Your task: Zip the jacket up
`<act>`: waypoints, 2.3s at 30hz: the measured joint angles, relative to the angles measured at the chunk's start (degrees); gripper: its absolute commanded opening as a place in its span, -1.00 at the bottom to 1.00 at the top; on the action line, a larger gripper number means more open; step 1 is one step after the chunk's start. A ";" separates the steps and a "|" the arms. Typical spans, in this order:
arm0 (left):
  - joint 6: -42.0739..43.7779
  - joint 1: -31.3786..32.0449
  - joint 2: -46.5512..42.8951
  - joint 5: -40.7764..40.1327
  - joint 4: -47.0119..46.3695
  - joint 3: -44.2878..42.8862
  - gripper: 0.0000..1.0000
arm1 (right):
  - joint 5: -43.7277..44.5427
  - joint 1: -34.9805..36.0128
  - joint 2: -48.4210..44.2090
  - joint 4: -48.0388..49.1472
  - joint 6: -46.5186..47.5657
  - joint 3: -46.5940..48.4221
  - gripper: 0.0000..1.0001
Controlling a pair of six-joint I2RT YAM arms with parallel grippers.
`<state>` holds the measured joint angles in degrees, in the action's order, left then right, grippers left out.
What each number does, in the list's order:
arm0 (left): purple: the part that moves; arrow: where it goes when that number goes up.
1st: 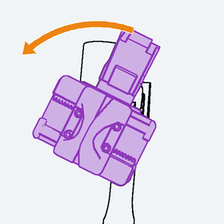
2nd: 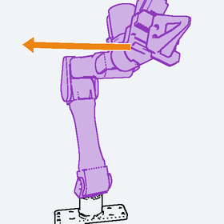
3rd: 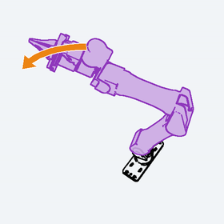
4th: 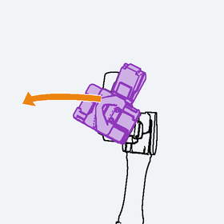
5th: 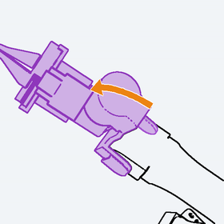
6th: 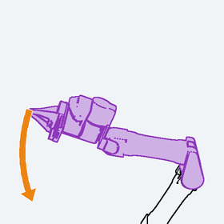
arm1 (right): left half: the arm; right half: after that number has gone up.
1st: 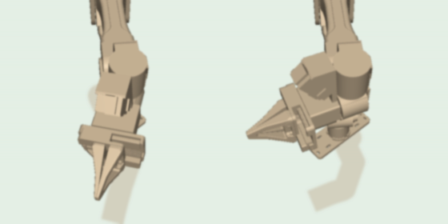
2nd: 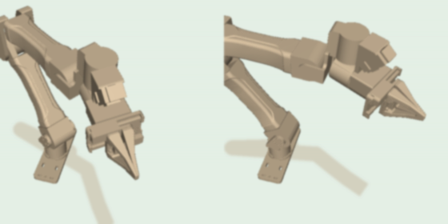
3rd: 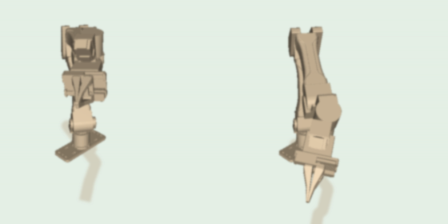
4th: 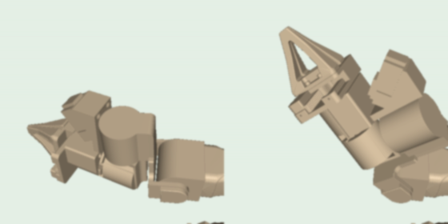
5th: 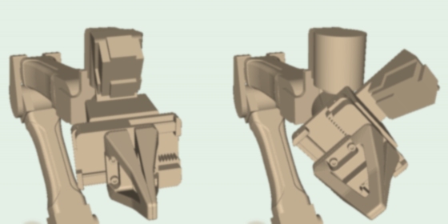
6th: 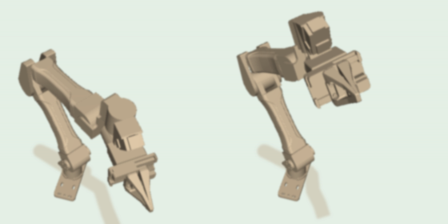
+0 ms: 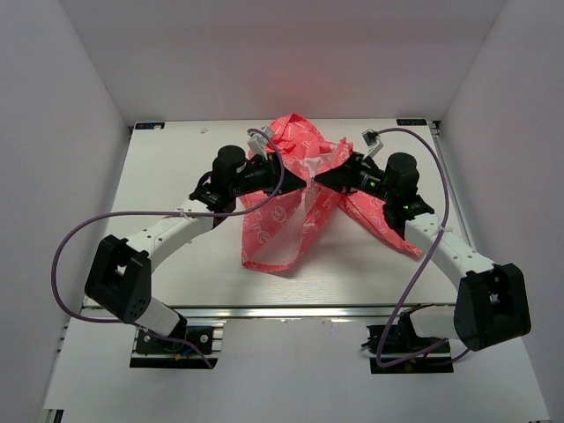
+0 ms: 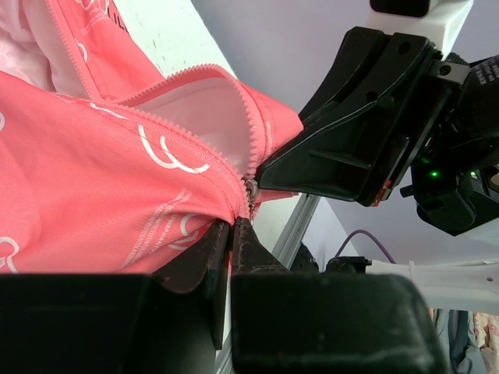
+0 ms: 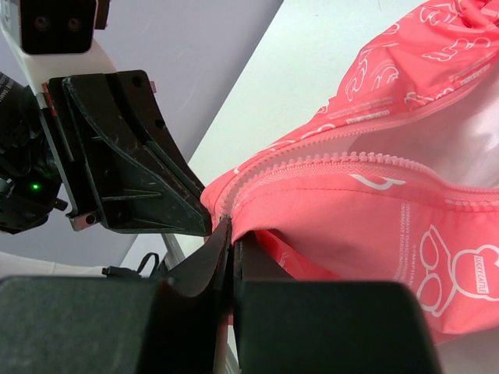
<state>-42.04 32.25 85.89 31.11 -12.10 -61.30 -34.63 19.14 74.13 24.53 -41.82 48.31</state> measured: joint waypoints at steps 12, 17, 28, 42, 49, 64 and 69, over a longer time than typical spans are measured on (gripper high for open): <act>-0.11 0.00 -1.81 -2.21 0.48 0.00 -1.00 | -4.81 0.00 -2.43 -1.79 2.29 -0.59 -1.00; -0.94 0.00 -1.81 -2.47 -0.22 0.09 -1.00 | -6.78 0.00 -3.45 -1.70 2.89 -1.33 -1.00; -1.77 0.00 -1.81 -2.14 -2.54 0.63 -1.00 | -7.76 0.02 -3.26 -1.64 3.02 -1.33 -1.00; -1.49 0.00 -1.81 -1.73 -2.91 0.94 -1.00 | -7.98 0.02 -1.20 1.38 1.27 -1.29 -1.00; -1.46 0.00 -1.84 -1.66 -3.02 0.96 -1.00 | -7.93 0.02 -1.20 2.75 0.07 -1.29 -1.00; 0.07 -0.33 -2.12 1.40 -6.03 2.64 -1.00 | -5.97 0.04 0.02 2.32 -2.36 -0.57 -1.00; 2.10 -0.52 -2.12 2.14 -5.55 2.60 -1.00 | -5.16 0.17 0.26 1.68 -2.40 0.00 -1.00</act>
<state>-39.94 31.73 83.77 33.26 -17.65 -58.70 -39.79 19.31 74.39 26.22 -44.23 48.31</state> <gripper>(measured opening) 0.156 0.013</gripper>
